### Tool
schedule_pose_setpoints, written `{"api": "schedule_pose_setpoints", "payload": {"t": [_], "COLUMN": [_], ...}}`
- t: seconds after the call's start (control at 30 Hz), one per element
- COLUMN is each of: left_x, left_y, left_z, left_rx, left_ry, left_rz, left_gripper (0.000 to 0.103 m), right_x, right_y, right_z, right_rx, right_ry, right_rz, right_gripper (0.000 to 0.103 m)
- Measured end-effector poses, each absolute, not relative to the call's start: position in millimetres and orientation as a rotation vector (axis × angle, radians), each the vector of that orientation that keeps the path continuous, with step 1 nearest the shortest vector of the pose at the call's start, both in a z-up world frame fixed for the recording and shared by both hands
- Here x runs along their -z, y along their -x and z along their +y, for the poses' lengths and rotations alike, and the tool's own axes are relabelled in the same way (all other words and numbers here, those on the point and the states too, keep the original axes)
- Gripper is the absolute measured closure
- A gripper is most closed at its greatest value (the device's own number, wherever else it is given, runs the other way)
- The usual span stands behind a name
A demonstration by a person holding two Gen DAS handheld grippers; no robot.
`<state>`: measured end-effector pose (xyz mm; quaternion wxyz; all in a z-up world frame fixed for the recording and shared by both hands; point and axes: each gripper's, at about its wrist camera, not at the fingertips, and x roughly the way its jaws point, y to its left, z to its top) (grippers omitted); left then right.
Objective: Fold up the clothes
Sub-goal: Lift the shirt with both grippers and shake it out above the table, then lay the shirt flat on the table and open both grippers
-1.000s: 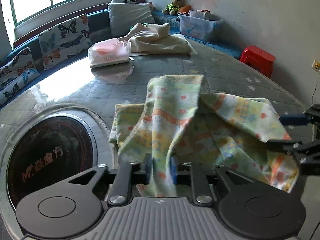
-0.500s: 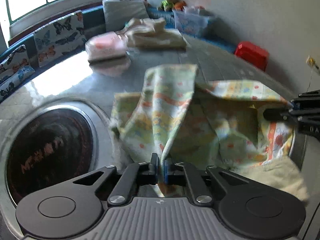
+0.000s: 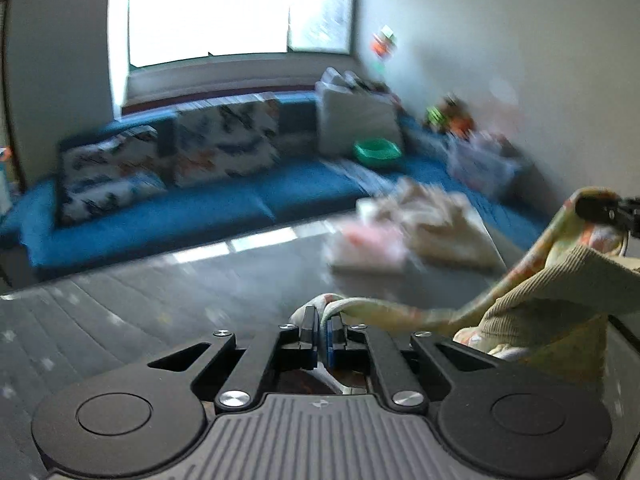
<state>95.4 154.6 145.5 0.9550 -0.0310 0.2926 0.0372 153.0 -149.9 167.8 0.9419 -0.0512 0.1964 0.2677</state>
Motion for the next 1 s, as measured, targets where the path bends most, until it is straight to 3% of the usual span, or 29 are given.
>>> {"api": "schedule_pose_setpoints", "payload": {"t": [0.2, 0.37, 0.87, 0.97, 1.0], "left_x": [-201, -207, -66, -43, -38], "left_y": [-72, -31, 99, 113, 117], "left_z": [197, 209, 161, 154, 152], "left_rx": [-0.19, -0.211, -0.061, -0.048, -0.048], "left_ry": [0.051, 0.014, 0.059, 0.084, 0.085], "left_rz": [0.469, 0.47, 0.816, 0.874, 0.883], "left_gripper": [0.098, 0.098, 0.098, 0.094, 0.093], "right_x": [-200, -194, -69, -52, -47], "right_y": [-165, -150, -26, -10, -7], "right_z": [-105, -88, -105, -112, -115], "right_rx": [-0.634, -0.715, -0.932, -0.951, -0.953], "right_ry": [0.072, 0.085, 0.383, 0.422, 0.434], "right_rz": [0.291, 0.291, 0.672, 0.742, 0.76], "right_gripper": [0.096, 0.096, 0.095, 0.089, 0.083]}}
